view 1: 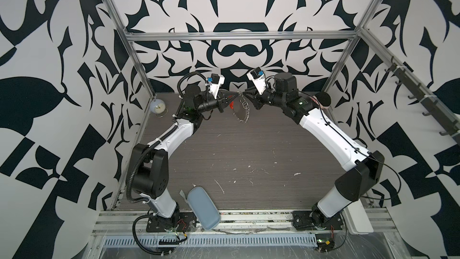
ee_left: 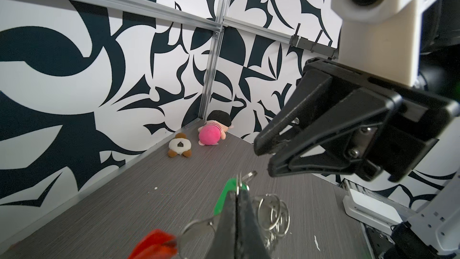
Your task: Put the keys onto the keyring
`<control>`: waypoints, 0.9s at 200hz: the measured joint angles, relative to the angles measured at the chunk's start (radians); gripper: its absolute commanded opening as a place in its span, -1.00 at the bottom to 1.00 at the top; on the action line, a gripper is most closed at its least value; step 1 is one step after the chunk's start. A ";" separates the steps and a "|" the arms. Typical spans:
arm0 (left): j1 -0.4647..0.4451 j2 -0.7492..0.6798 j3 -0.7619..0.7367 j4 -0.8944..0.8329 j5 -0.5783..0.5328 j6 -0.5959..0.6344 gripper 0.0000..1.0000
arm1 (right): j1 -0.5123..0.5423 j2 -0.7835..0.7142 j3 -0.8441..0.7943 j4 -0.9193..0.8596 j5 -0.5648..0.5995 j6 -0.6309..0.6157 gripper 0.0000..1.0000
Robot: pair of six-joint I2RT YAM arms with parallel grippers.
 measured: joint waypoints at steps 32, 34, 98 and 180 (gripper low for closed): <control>0.000 0.000 0.000 0.000 0.004 -0.003 -1.00 | 0.001 0.010 0.000 -0.003 -0.007 -0.004 -0.58; 0.000 0.000 0.001 0.000 0.005 -0.003 -1.00 | 0.002 0.011 0.000 -0.004 -0.007 -0.005 -0.58; 0.000 0.000 0.013 0.004 0.010 -0.016 -1.00 | 0.005 0.025 0.000 -0.007 -0.015 -0.020 -0.94; -0.001 0.013 -0.031 0.241 -0.065 -0.211 -1.00 | 0.058 0.027 0.000 0.052 0.045 -0.024 -1.00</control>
